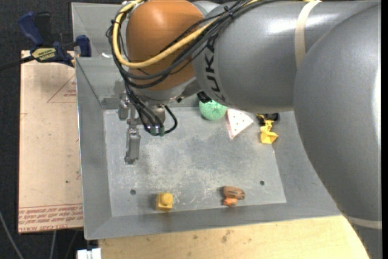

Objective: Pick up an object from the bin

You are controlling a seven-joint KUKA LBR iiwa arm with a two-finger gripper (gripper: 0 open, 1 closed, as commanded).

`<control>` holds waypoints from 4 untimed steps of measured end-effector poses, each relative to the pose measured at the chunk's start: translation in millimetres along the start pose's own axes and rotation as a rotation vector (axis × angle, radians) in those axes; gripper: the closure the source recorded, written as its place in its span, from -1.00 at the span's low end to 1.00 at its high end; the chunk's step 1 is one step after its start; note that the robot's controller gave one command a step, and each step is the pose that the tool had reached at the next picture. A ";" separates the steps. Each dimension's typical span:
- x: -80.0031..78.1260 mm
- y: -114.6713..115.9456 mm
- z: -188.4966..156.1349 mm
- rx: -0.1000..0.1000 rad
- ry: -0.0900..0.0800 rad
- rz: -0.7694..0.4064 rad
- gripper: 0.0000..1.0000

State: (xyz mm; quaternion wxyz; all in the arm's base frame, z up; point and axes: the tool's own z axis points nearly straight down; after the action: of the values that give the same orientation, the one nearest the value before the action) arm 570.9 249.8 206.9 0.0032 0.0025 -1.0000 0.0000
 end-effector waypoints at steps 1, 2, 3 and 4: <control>-1.6 -1.4 -5.2 -0.002 -0.007 0.004 -1.00; 5.3 -25.3 48.3 -0.004 -0.012 0.003 -1.00; 64.2 -33.5 102.8 -0.001 -0.008 -0.112 -1.00; 85.5 -33.7 120.5 -0.001 -0.010 -0.190 -1.00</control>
Offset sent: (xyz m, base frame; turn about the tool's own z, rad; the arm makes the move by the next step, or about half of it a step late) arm -0.0186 -0.0663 -0.1369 0.0024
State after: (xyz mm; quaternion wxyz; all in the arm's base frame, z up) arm 484.8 215.6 87.0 -0.0016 0.0975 -0.9952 -0.0011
